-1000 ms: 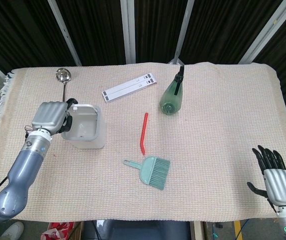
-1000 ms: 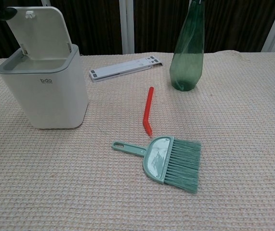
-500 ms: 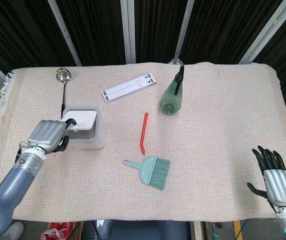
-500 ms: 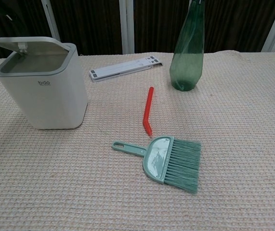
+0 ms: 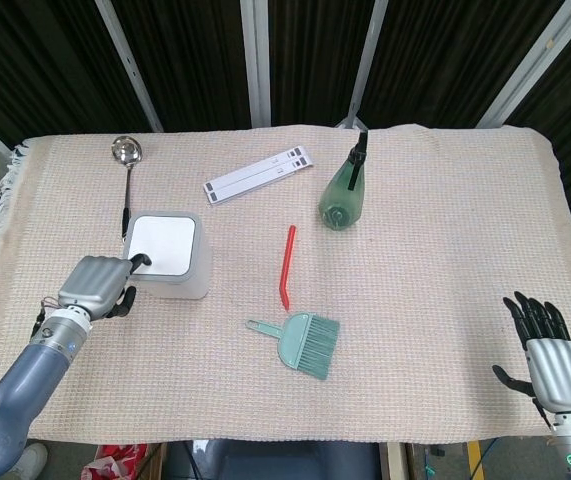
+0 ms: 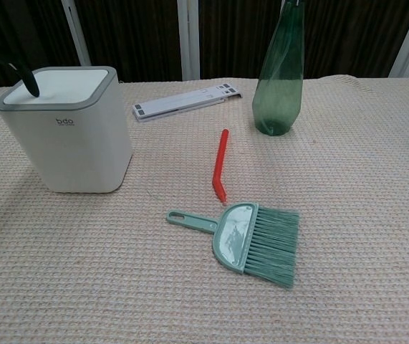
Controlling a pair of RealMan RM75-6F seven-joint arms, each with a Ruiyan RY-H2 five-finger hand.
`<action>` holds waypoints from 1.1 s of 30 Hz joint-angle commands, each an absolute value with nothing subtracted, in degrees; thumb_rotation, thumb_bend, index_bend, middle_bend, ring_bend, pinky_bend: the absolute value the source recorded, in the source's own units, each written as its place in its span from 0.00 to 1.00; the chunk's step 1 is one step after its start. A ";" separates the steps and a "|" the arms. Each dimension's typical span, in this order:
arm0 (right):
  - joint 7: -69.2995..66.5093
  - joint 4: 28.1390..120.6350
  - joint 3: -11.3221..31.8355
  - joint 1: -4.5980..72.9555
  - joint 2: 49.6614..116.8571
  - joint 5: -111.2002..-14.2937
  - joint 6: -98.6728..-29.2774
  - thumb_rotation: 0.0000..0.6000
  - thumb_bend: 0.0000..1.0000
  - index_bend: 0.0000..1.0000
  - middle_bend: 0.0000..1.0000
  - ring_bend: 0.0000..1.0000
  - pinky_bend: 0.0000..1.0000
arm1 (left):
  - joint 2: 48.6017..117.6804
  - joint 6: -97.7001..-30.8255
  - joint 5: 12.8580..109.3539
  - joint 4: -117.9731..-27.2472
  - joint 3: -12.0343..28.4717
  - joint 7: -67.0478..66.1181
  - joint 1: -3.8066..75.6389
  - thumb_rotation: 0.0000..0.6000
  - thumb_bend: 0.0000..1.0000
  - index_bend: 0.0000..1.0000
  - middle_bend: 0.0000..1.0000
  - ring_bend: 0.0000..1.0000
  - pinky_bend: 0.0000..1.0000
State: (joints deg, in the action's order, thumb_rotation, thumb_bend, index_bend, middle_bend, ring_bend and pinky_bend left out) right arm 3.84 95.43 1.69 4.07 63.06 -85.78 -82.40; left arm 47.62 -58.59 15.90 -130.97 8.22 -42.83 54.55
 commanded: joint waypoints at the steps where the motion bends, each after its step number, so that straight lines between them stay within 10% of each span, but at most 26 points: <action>1: 3.76 95.43 1.70 4.06 63.02 -85.75 -82.40 1.00 0.21 0.00 0.00 0.00 0.00 | 48.72 -59.24 16.55 -130.31 7.40 -42.66 54.59 1.00 0.63 0.21 1.00 1.00 1.00; 21: 3.57 95.57 1.63 3.99 62.93 -85.96 -82.45 1.00 0.21 0.00 0.00 0.00 0.00 | 46.23 -63.48 24.81 -133.51 9.63 -36.10 53.49 1.00 0.54 0.14 0.97 0.93 0.95; 33: 3.74 95.47 1.52 3.94 62.62 -86.33 -82.59 1.00 0.21 0.00 0.00 0.00 0.00 | 46.76 -76.63 63.12 -132.15 -0.80 -26.33 32.05 1.00 0.14 0.00 0.05 0.07 0.23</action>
